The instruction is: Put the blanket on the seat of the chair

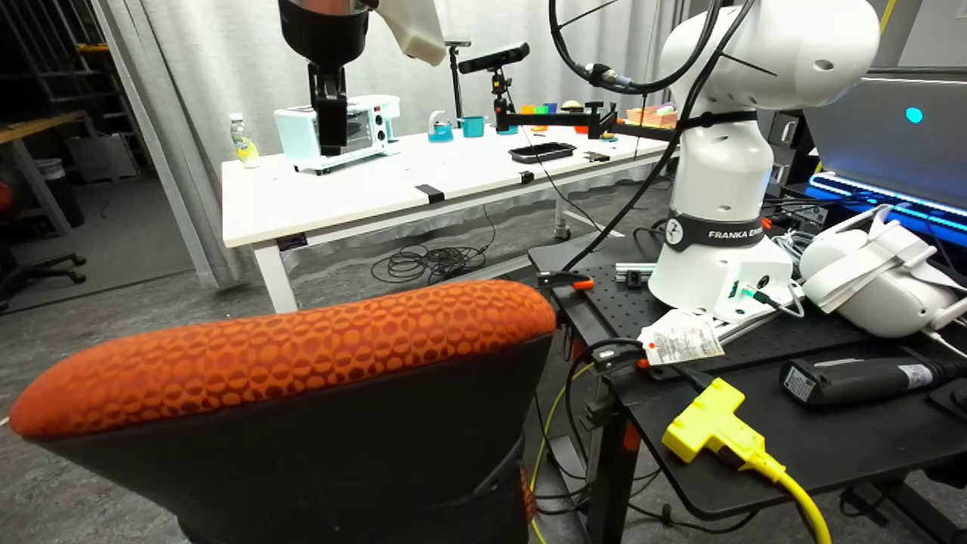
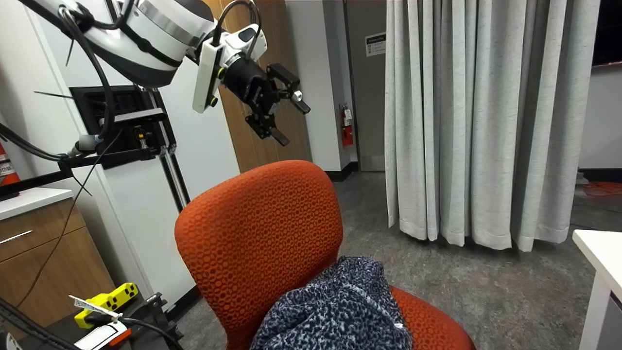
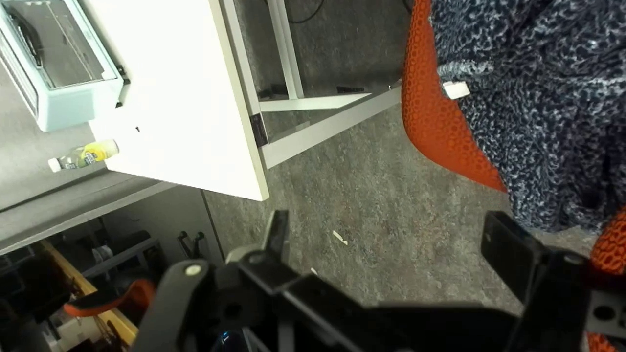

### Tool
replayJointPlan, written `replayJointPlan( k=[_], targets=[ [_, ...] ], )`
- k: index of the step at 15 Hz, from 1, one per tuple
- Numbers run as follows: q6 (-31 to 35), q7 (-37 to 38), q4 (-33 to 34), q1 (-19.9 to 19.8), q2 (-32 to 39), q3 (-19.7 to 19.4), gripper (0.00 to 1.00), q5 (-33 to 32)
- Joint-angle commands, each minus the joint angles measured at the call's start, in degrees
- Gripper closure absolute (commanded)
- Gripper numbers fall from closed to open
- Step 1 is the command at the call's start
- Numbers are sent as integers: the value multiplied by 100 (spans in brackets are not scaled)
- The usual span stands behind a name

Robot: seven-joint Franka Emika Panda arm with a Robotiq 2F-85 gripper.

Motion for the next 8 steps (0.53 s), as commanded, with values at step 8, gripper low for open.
replayJointPlan(
  k=[8],
  targets=[
    [1460,1662,-59,-229,64,-46,0,-551]
  ],
)
